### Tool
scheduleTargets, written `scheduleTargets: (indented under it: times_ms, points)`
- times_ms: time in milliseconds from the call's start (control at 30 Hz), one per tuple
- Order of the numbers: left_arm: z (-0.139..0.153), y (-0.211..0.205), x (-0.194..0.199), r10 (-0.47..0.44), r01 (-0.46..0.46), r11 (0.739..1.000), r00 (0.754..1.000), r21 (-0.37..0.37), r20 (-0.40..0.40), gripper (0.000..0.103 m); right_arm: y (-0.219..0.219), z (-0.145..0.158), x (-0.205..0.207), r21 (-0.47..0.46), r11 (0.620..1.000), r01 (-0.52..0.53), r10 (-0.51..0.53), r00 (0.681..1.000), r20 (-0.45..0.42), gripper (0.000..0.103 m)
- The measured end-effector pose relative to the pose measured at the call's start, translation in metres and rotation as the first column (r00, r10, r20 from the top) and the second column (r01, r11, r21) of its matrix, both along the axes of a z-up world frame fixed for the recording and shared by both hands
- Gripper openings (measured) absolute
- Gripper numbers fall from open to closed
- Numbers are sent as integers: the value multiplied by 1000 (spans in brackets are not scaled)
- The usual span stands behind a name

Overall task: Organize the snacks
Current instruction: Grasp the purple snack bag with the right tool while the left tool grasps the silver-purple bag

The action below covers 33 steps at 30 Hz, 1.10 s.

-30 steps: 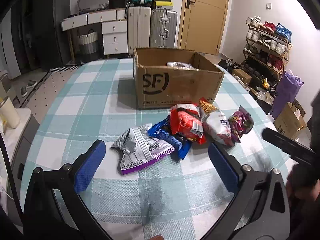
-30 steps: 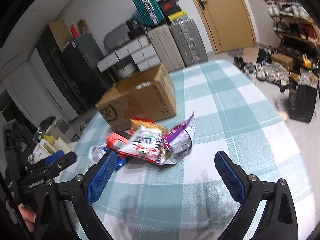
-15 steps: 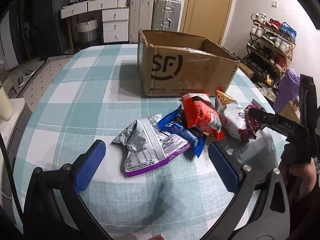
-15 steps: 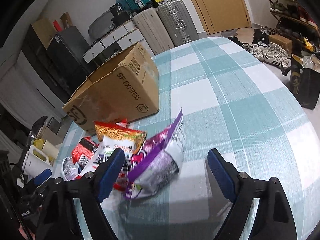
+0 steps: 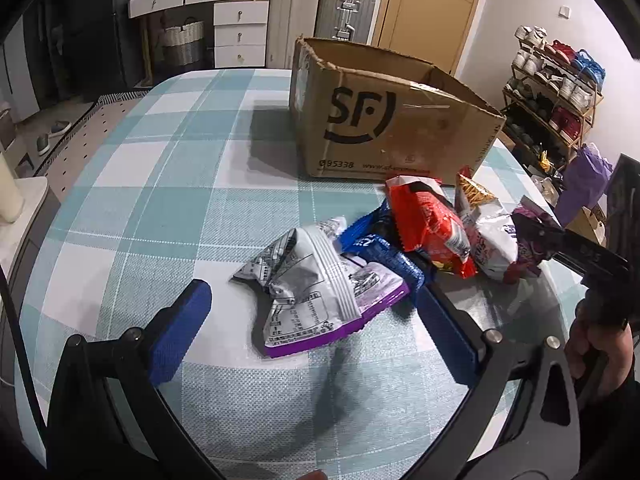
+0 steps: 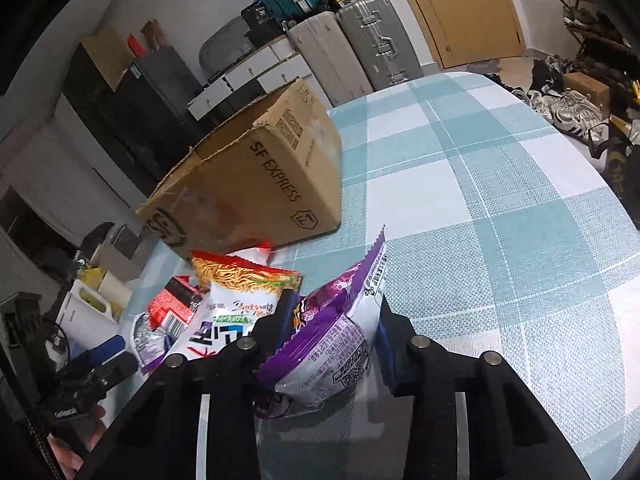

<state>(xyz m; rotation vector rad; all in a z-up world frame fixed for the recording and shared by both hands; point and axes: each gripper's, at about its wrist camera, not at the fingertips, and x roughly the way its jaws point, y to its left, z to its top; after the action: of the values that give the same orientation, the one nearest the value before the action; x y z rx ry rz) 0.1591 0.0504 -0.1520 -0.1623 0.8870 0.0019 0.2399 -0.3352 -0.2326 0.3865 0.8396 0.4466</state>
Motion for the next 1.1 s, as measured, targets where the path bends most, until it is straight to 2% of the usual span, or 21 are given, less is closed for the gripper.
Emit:
scheduleTargets:
  times_ms: [533,833,1100]
  points:
    - [-3,7,-9,30,-31,1000,999,-8,-45,102,-13,24,-48,48,999,-2,-1,998,62,36]
    - [-4,13,11,39,-42,998,997,-42,-70,102,-6,30,-78,53,998,-39,34,996,76,36]
    - [-17,16,32,41,-49,996,993,-69,-113,102,-3,32,-88,57,997,-57,52,995,85,36]
